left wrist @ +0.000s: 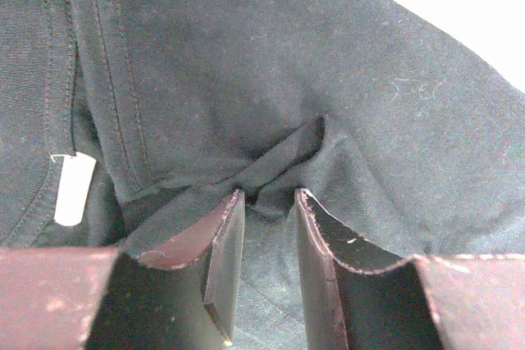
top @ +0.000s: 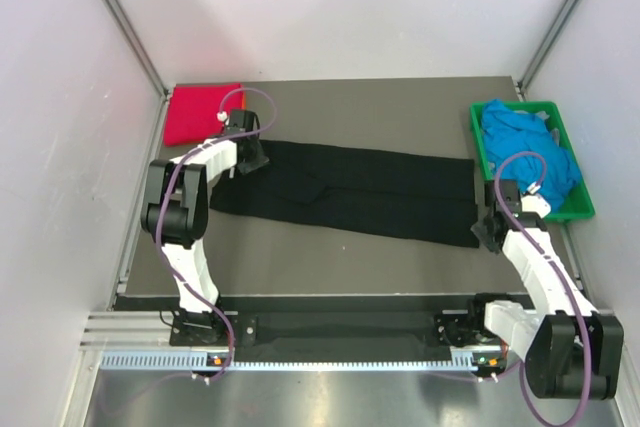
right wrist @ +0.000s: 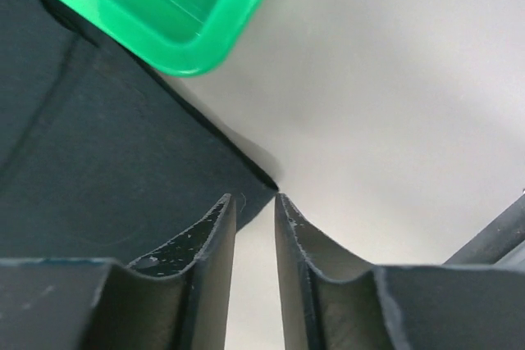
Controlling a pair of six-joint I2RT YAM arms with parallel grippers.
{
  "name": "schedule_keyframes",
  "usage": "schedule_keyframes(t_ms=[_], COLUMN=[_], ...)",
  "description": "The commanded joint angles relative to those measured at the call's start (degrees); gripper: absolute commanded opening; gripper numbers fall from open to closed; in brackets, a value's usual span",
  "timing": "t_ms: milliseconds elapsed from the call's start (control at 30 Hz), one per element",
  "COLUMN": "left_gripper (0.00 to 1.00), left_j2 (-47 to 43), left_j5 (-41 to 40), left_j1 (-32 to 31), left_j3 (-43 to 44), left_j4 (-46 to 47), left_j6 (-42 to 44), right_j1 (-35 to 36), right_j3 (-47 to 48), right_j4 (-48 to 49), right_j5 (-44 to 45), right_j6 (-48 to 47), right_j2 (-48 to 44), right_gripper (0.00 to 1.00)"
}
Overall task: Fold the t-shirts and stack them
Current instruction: Fold the tshirt
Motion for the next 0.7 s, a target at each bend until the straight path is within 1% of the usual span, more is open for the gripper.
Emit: schedule_keyframes(t_ms=[0,233,333,667], left_gripper=[0.36,0.35,0.35,0.35], left_j2=[4.4,5.2,5.4,5.0], left_j5=[2.2,0.6,-0.2,-4.7], left_j1=[-2.5,-4.6,-4.6,-4.6], left_j3=[-1.8,-1.0,-0.9,-1.6], left_j4=[1.0,0.1,-0.6,-2.2], left_j6=[-2.0,-2.8,-2.7,-2.4], right_j1=[-0.6,-0.6,-0.7,-0.7], right_j3=[3.2,0.9,0.3,-2.6], right_j4=[-1.3,5.1,5.8,10.5], right_j5=[2.1,1.8,1.3,2.3], right_j6=[0.1,0.3,1.0,3.7], right_j2=[-1.2,3.1,5.3,7.2], right_gripper=[0.27,0.30,0.31,0.36])
